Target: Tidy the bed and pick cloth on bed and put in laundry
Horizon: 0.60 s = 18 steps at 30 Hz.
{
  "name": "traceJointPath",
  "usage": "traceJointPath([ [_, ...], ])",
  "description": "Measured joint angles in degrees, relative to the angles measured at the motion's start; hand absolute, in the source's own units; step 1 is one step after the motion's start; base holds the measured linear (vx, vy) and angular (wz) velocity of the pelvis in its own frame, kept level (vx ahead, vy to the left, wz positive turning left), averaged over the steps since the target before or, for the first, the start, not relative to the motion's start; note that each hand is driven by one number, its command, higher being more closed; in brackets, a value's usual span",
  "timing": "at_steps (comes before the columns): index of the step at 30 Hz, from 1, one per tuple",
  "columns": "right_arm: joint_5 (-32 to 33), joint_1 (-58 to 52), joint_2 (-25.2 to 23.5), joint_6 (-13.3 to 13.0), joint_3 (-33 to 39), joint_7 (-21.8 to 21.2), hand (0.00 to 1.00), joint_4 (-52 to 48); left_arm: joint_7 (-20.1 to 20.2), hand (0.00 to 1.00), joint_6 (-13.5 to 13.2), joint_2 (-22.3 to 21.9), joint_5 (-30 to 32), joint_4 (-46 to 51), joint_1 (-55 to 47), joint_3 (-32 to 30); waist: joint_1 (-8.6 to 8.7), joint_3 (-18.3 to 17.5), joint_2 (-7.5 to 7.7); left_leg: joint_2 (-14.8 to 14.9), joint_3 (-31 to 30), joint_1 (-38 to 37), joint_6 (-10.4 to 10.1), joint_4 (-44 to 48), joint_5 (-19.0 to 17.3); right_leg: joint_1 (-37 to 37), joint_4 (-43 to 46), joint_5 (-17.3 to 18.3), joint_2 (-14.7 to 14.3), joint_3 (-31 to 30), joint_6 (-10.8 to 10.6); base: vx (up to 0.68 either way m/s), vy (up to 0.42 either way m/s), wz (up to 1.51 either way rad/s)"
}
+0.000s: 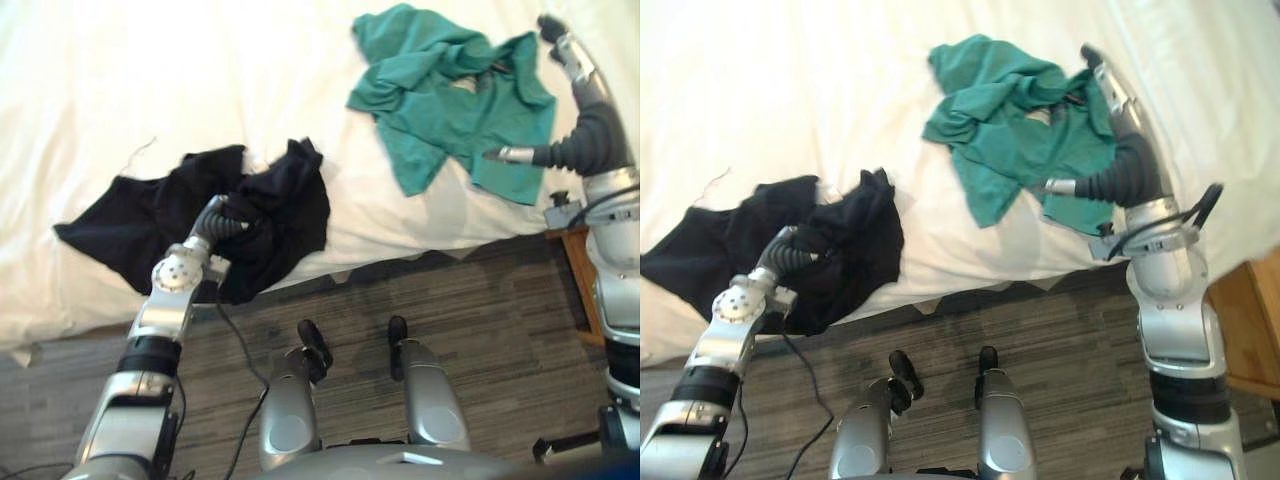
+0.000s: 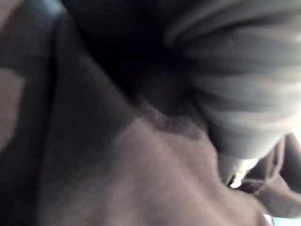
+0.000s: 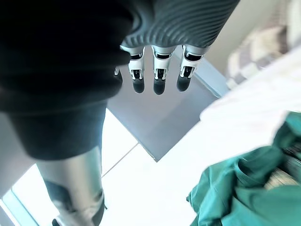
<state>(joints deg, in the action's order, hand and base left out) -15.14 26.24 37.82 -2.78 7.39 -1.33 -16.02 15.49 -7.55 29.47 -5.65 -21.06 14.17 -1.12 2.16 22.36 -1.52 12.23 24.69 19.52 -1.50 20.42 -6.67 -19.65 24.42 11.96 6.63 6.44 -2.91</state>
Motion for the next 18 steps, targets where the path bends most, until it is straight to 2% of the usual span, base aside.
traceJointPath([
  [1, -1.56, 3.63, 1.21, 1.6, -1.06, 0.93, 0.0, 3.04, 2.06, 1.0, -0.73, -0.03, -0.16, 1.48, -1.95, -0.05, -0.45, 0.09, -0.2, -0.43, -1.14, 0.75, 0.02, 0.13, 0.09, -0.07, 0.48, 0.72, 0.44, 1.0, -0.07, 0.02, -0.049, 0.46],
  [2, -2.78, 6.83, 2.85, 2.84, -1.42, 1.81, 0.0, 5.72, 3.96, 1.0, -1.03, -0.67, -0.78, 2.12, -3.43, 0.04, -1.71, 0.36, -0.9, -0.56, -1.95, 1.63, 0.03, 0.42, 0.09, -0.47, 0.79, 0.86, 0.68, 1.91, -0.03, 0.01, -0.03, 0.4],
  [4, -4.38, 11.76, 4.75, 4.45, -2.13, 2.42, 0.0, 9.87, 6.09, 1.0, -1.07, -1.92, -1.11, 2.11, -7.15, -0.05, -3.08, 0.86, -1.93, -0.94, -2.79, 3.02, 0.16, 0.62, 0.38, -1.39, 0.84, 0.87, 0.95, 2.63, -0.04, 0.03, -0.02, 0.29],
  [6, -5.83, 16.11, 7.28, 5.97, -3.91, 3.0, 0.0, 14.81, 7.18, 1.0, 0.09, -2.53, -0.47, -0.07, -12.73, 0.66, -3.28, 1.66, -2.74, -1.46, -4.23, 4.81, 0.43, 0.26, 0.99, -2.16, 0.64, 0.9, 1.39, 4.23, -0.07, 0.05, -0.026, 0.42],
  [8, -7.64, 18.51, 9.9, 8.23, -5.06, 3.04, 0.0, 21.47, 6.66, 1.0, 3.63, -3.9, 0.73, -6.93, -18.34, 0.86, -5.09, 2.17, -2.56, -1.71, -5.35, 6.33, 0.39, -0.36, 1.52, -3.27, 0.59, 0.9, 1.54, 5.73, -0.07, 0.07, -0.045, 0.31],
  [10, -7.66, 20.98, 12.54, 9.51, -6.17, 3.03, 0.0, 26.57, 6.57, 1.0, 4.69, -4.09, 0.72, -9.33, -21.82, 0.52, -6.59, 3.2, -2.86, -1.78, -6.68, 7.37, 0.53, -0.43, 1.86, -3.47, 0.66, 0.9, 1.57, 7.15, -0.05, 0.06, -0.048, 0.33],
  [11, -7.65, 23.54, 13.07, 10.29, -6.65, 3.03, 0.0, 29.91, 6.51, 1.0, 4.66, -4.13, 0.72, -10.16, -23.24, 0.01, -7.6, 3.49, -2.86, -1.99, -7.02, 8.11, 0.7, -0.83, 2.42, -4.01, 0.68, 0.9, 1.66, 7.5, -0.04, 0.05, -0.042, 0.33],
  [14, -7.53, 28.88, 14.25, 10.75, -9.32, 2.68, 0.0, 35.03, 6.54, 1.0, 3.75, -4.46, 0.69, -11.15, -24.25, -1.51, -8.43, 4.13, -2.96, -2.75, -7.88, 9.07, 0.95, -2.39, 3.85, -4.87, 0.61, 0.88, 2.11, 8.74, 0.0, 0.03, -0.033, 0.27],
  [16, -7.36, 32.39, 15.15, 10.96, -10.91, 1.55, 0.0, 37.67, 6.3, 1.0, 1.97, -5.31, 0.67, -13.55, -24.28, -3.08, -9.05, 4.13, -2.95, -3.04, -8.0, 10.56, 0.91, -3.32, 4.48, -6.62, 0.56, 0.85, 2.22, 8.86, 0.04, 0.02, -0.021, 0.11],
  [18, -6.95, 34.28, 15.15, 12.76, -11.1, -0.38, 0.0, 39.47, 5.19, 1.0, 0.02, -7.63, 0.59, -15.12, -24.43, -4.12, -9.28, 4.33, -3.09, -3.44, -7.83, 11.74, 0.94, -4.41, 5.13, -8.26, 0.48, 0.8, 2.52, 8.9, 0.11, 0.0, 0.0, 0.0],
])
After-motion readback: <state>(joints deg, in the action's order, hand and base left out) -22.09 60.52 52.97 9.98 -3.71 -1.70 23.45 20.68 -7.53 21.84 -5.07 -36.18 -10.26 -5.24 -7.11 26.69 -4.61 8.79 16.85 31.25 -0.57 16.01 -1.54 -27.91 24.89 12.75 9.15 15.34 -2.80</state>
